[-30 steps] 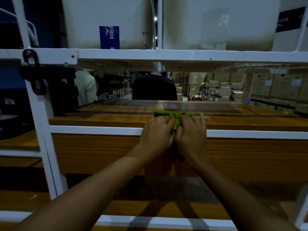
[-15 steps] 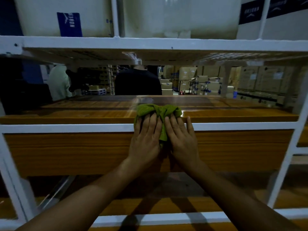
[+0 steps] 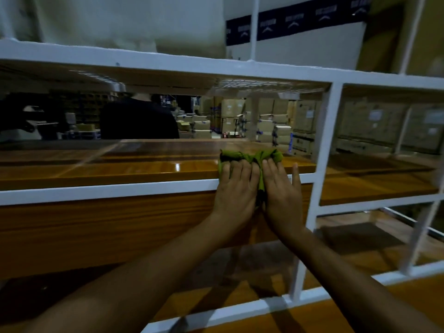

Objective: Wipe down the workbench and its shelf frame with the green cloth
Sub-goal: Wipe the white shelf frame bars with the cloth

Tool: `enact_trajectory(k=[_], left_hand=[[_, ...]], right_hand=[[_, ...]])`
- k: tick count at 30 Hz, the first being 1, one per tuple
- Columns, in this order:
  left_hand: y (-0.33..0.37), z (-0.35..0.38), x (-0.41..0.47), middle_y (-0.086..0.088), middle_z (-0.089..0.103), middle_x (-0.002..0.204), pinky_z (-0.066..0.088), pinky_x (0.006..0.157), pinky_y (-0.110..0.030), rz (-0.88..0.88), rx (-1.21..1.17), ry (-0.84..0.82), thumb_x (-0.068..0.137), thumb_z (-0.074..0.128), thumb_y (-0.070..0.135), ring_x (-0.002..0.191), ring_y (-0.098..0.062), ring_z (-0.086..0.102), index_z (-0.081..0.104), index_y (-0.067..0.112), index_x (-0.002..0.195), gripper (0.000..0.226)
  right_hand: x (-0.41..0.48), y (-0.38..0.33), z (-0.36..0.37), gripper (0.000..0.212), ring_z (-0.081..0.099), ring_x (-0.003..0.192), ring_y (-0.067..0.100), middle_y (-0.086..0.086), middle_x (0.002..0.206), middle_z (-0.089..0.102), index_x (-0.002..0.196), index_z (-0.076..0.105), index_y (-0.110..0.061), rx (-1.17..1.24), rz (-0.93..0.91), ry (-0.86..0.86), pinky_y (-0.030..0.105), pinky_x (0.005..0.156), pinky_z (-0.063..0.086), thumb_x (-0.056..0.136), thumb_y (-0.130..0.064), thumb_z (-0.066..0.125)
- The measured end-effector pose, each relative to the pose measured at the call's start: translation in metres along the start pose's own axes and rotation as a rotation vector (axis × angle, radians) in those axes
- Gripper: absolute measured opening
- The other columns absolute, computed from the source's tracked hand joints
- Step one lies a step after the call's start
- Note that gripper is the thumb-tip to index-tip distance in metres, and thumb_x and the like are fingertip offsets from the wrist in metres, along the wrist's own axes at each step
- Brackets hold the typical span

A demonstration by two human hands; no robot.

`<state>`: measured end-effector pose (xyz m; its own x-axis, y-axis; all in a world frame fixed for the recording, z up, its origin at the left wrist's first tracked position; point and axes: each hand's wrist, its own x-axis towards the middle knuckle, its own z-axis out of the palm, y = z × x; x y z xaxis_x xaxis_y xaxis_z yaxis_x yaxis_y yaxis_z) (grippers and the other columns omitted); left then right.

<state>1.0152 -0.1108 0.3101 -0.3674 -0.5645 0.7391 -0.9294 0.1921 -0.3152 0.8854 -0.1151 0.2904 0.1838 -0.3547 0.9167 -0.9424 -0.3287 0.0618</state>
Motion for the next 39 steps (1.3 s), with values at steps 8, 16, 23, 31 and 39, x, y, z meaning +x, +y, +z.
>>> enact_trajectory(k=[8,16,23,31,39], left_hand=[[0.069,0.014,0.046,-0.014,0.053,0.115,0.030,0.094,-0.047,0.054,0.028,0.078,0.079,0.030,0.037,0.103,-0.031,0.039,0.041,0.007,0.128,0.059],[0.085,0.013,0.061,-0.012,0.054,0.114,0.033,0.093,-0.045,0.100,0.074,0.035,0.082,0.040,0.040,0.103,-0.030,0.048,0.042,0.007,0.128,0.056],[0.062,-0.010,0.082,-0.007,0.060,0.114,0.039,0.070,-0.035,0.229,-0.133,-0.027,0.094,0.042,0.041,0.098,-0.026,0.057,0.052,0.018,0.122,0.038],[0.009,-0.013,0.084,-0.004,0.059,0.113,0.043,0.068,-0.034,0.320,-0.275,-0.175,0.095,0.039,0.045,0.091,-0.025,0.058,0.040,0.025,0.141,0.050],[-0.065,-0.026,0.060,-0.007,0.057,0.110,0.046,0.065,-0.036,0.324,-0.338,-0.371,0.095,0.045,0.035,0.084,-0.023,0.054,0.049,0.022,0.120,0.028]], right_hand=[[0.002,0.075,-0.013,0.049,0.054,0.124,0.035,0.019,0.130,0.061,0.133,0.054,-0.002,0.068,0.100,0.010,0.053,0.103,0.042,0.084,-0.007,0.061],[0.002,0.087,-0.024,0.053,0.042,0.118,0.038,0.021,0.136,0.043,0.133,0.054,-0.009,-0.019,0.171,0.086,0.045,0.087,0.043,0.082,-0.011,0.068],[0.003,0.069,-0.038,0.022,0.055,0.083,0.026,0.013,0.097,0.058,0.107,0.060,-0.007,0.229,0.232,0.106,0.038,0.065,0.050,0.086,-0.005,0.066],[0.024,0.039,-0.046,0.020,0.059,0.084,0.035,0.018,0.090,0.064,0.100,0.070,-0.003,0.146,0.147,0.027,0.042,0.067,0.051,0.081,0.002,0.070],[0.086,-0.025,-0.041,0.013,0.047,0.061,0.019,0.005,0.072,0.059,0.084,0.068,-0.013,-0.008,0.206,-0.294,0.030,0.059,0.039,0.086,-0.013,0.055]])
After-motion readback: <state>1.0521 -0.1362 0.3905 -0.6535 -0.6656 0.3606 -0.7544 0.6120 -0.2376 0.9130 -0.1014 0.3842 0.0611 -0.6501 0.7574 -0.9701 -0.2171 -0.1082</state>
